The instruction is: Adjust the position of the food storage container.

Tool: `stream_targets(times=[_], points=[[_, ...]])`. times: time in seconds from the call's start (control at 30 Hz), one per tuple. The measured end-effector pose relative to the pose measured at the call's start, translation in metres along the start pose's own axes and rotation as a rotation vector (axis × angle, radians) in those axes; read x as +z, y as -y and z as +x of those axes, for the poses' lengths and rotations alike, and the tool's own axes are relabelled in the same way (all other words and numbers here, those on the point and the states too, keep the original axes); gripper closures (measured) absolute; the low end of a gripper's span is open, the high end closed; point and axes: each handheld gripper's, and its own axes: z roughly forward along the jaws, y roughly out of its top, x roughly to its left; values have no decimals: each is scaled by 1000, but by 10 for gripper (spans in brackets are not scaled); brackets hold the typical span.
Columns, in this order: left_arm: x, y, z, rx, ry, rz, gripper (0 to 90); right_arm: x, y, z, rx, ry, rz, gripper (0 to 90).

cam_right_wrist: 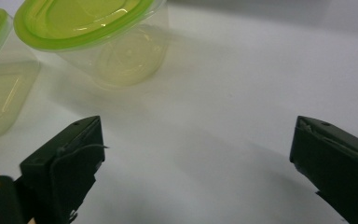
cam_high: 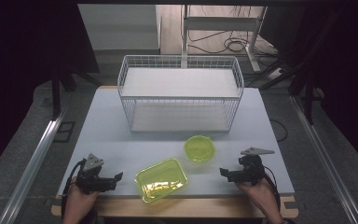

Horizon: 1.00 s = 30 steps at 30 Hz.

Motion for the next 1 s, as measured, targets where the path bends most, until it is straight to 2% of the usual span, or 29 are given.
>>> stream_targets(times=[0.17, 0.27, 0.57, 0.63, 0.77, 0.8, 0.87, 0.97, 1.0], points=[[0, 0, -3, 24, 1, -6, 44, -1, 0, 1, -12, 8, -13, 70], [1, 0, -4, 42, 4, -15, 42, -1, -2, 1, -20, 7, -18, 121], [0, -1, -5, 51, 31, -35, 40, -1, -4, 6, -49, 6, -5, 218], [0, -1, -6, 52, 31, -33, 40, -1, -6, 8, -71, -8, 4, 281], [1, -1, -6, 53, 33, -30, 40, 0, -9, 12, -98, -24, 26, 335], [1, -1, -6, 53, 33, -29, 40, 0, -13, 15, -111, -42, 32, 381], [2, 0, -6, 55, 28, -28, 40, -1, -16, 17, -133, -55, 31, 431], [2, 0, -5, 53, 25, -27, 40, -2, -20, 18, -136, -77, 25, 460], [1, 0, -4, 52, 20, -29, 40, -4, -23, 20, -140, -87, 16, 497]])
